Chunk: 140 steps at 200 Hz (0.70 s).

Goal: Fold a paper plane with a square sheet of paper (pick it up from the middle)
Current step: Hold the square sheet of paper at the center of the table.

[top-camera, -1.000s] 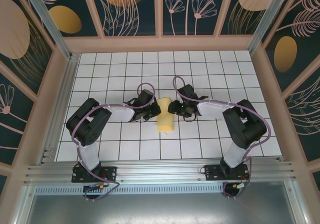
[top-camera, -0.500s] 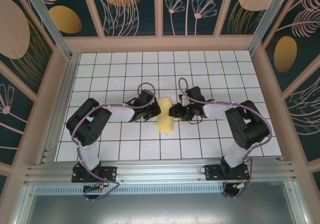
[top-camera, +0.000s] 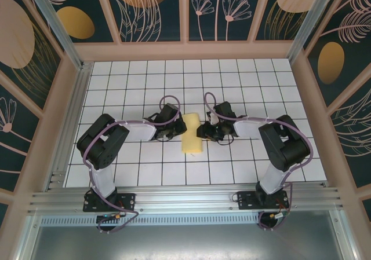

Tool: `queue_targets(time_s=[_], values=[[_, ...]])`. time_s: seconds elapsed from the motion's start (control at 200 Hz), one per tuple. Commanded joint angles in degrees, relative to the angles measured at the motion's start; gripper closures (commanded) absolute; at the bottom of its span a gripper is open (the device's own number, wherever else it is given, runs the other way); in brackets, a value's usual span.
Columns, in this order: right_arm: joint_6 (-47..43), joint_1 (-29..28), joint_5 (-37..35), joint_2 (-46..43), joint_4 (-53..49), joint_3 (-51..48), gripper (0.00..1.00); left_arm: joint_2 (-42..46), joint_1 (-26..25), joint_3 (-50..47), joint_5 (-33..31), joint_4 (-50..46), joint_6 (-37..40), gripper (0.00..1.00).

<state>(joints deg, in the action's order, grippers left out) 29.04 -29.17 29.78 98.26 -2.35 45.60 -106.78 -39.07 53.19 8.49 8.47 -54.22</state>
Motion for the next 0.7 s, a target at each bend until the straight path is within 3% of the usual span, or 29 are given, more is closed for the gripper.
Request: queue_targets(time_s=[0.0, 0.19, 0.415, 0.696], values=[[0.8, -1.9, -6.0, 2.4, -1.9, 0.4, 0.63, 2.1, -0.4, 1.8, -0.1, -0.9, 0.9, 0.88], [5.3, -5.3, -14.6, 3.6, -4.6, 1.0, 0.63, 5.7, -0.4, -0.1, -0.1, 2.4, -0.8, 0.82], [8.2, -6.3, -17.6, 4.6, -6.1, 1.7, 0.62, 8.2, -0.3, -4.5, -3.0, 2.8, -2.0, 0.78], [6.7, -7.2, -21.3, 5.5, -8.8, 3.2, 0.63, 9.0, -0.4, -6.2, 1.7, 6.4, -2.1, 0.79]])
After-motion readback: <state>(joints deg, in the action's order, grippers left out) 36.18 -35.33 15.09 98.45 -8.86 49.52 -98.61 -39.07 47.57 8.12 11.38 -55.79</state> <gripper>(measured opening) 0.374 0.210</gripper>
